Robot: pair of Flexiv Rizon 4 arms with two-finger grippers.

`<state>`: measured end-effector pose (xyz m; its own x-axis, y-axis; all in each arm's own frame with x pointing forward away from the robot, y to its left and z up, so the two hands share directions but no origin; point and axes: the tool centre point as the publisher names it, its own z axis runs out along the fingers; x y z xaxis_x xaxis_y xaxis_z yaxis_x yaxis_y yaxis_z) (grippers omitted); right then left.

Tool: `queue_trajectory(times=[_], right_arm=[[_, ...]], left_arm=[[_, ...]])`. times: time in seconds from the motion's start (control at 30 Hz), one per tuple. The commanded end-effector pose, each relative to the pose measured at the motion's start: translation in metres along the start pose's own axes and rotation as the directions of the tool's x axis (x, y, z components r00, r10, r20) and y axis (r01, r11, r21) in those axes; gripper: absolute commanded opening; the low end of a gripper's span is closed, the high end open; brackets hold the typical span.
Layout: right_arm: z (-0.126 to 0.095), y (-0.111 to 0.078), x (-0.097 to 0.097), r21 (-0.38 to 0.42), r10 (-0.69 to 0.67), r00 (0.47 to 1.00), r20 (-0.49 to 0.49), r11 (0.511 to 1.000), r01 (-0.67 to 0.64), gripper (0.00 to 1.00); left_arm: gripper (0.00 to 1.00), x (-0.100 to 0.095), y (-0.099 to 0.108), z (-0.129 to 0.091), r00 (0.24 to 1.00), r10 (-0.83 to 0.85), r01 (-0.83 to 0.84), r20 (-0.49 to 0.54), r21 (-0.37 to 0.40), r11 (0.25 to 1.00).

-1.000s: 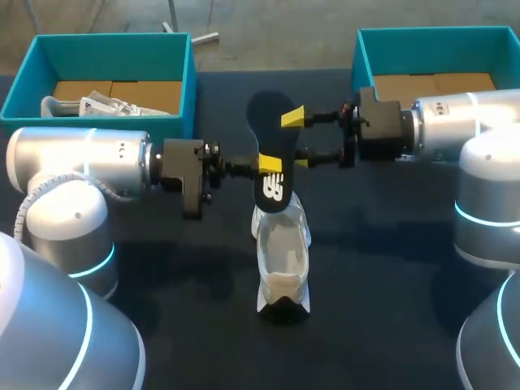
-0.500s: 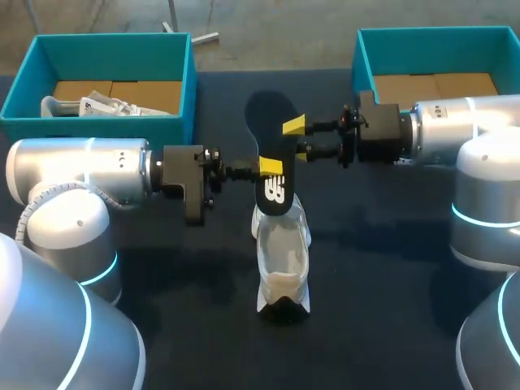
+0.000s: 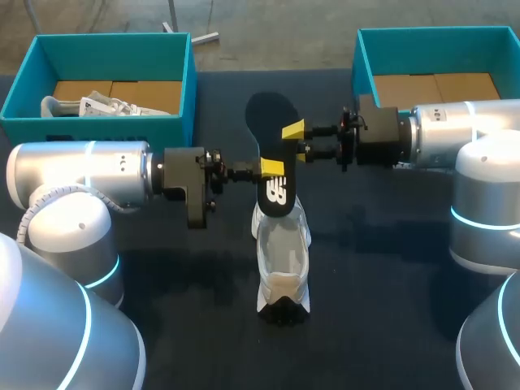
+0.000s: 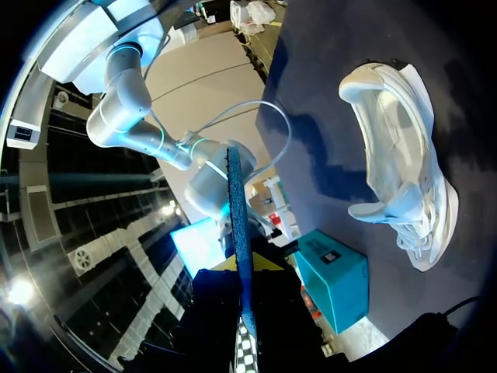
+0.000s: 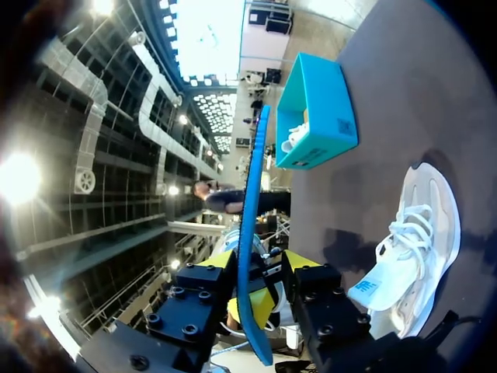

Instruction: Take the shoe out of the shoebox, open the shoe tongue, remove and reinsert the insole, then place the shoe into the shoebox

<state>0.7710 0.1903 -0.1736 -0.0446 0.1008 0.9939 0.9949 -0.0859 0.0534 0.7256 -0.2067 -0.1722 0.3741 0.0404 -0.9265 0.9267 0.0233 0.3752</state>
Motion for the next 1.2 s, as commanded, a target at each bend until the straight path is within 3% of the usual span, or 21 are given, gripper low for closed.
queue_trajectory(times=[0.03,0.3,0.7,0.73,0.8,1.1,1.13,1.17,1.2], right_arm=[[0.003,-0.001,0.000,-0.003,0.001,1.000,0.001,1.000,-0.001,0.36],[0.005,0.000,0.000,-0.001,0.009,1.000,-0.010,1.000,-0.009,0.34],[0.006,0.003,-0.002,0.000,0.014,1.000,-0.015,1.000,-0.014,0.16],[0.006,0.003,-0.002,0.001,0.013,1.000,-0.016,1.000,-0.013,0.14],[0.006,0.004,-0.002,0.001,0.013,1.000,-0.017,1.000,-0.013,0.00],[0.006,0.003,-0.002,0.003,0.012,1.000,-0.023,1.000,-0.012,0.00],[0.006,0.003,-0.002,0.003,0.012,1.000,-0.023,1.000,-0.012,0.00],[0.006,0.003,-0.002,0.003,0.012,1.000,-0.024,1.000,-0.012,0.00],[0.006,0.003,-0.002,0.002,0.012,1.000,-0.024,1.000,-0.012,0.00]], left_arm=[[0.00,0.001,-0.003,0.000,1.000,0.000,0.000,0.000,-0.006,1.000],[0.00,0.002,-0.003,0.001,1.000,-0.001,0.001,0.000,-0.007,1.000],[0.00,0.007,-0.004,0.002,1.000,-0.005,0.005,-0.006,-0.005,1.000],[0.00,0.007,-0.003,0.002,1.000,-0.005,0.005,-0.007,-0.005,1.000],[0.00,0.008,-0.004,0.002,1.000,-0.005,0.005,-0.009,-0.005,1.000],[0.00,0.011,-0.006,0.002,1.000,-0.015,0.015,-0.017,-0.003,1.000],[0.16,0.012,-0.006,0.002,1.000,-0.018,0.018,-0.019,-0.002,1.000],[0.46,0.012,-0.006,0.001,1.000,-0.023,0.023,-0.020,-0.001,1.000],[0.96,0.012,-0.006,0.001,0.999,-0.026,0.026,-0.021,0.000,1.000]])
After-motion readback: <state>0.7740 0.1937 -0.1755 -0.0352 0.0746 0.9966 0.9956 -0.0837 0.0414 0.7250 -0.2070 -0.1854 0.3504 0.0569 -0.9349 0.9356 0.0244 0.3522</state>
